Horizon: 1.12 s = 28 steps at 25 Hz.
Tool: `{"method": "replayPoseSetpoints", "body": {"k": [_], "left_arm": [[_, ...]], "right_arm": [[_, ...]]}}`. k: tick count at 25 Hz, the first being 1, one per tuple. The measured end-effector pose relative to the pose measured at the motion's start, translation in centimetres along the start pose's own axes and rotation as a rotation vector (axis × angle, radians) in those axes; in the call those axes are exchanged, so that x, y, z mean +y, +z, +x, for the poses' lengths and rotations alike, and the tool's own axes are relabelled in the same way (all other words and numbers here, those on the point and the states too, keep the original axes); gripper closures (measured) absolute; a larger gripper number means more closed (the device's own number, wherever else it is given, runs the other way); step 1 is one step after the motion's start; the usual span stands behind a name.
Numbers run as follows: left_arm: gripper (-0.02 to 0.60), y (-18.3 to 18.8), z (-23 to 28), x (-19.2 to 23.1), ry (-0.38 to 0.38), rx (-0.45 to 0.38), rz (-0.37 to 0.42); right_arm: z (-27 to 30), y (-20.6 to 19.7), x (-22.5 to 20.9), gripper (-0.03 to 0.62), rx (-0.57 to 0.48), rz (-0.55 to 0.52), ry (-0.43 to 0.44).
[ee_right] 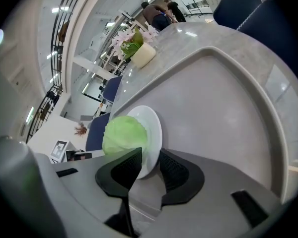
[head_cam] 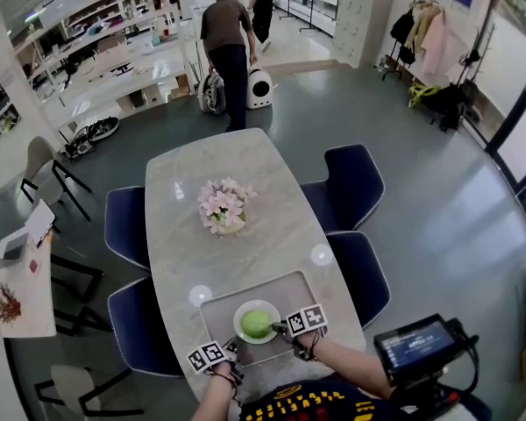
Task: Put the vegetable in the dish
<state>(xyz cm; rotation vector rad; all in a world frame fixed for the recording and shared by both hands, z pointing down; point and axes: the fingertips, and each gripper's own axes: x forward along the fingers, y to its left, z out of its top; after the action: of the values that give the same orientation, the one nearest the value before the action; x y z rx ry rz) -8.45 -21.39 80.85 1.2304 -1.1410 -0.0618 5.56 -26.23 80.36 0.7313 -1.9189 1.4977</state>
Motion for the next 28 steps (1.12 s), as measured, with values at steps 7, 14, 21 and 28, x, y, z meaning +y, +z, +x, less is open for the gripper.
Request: {"method": "replayPoseSetpoints", "body": {"k": [7, 14, 21, 28], "left_arm": [[0.548, 0.4, -1.3, -0.4, -0.014, -0.037, -0.011], [0.548, 0.2, -1.9, -1.4, -0.029, -0.054, 0.043], [0.549, -0.5, -3.1, -3.8, -0.053, -0.068, 0.119], [0.549, -0.9, -5.0, -8.7, -0.139, -0.097, 0.248]], "right_arm": [[-2.3, 1.7, -0.3, 0.494, -0.089, 0.013, -0.025], [-4.2, 2.8, -1.3, 0.494, -0.22, 0.06, -0.026], [-6.5, 3.3, -0.2, 0.496, -0.302, 0.066, 0.027], [-7.9, 2.9, 2.9, 0.588, -0.346, 0.043, 0.13]]}}
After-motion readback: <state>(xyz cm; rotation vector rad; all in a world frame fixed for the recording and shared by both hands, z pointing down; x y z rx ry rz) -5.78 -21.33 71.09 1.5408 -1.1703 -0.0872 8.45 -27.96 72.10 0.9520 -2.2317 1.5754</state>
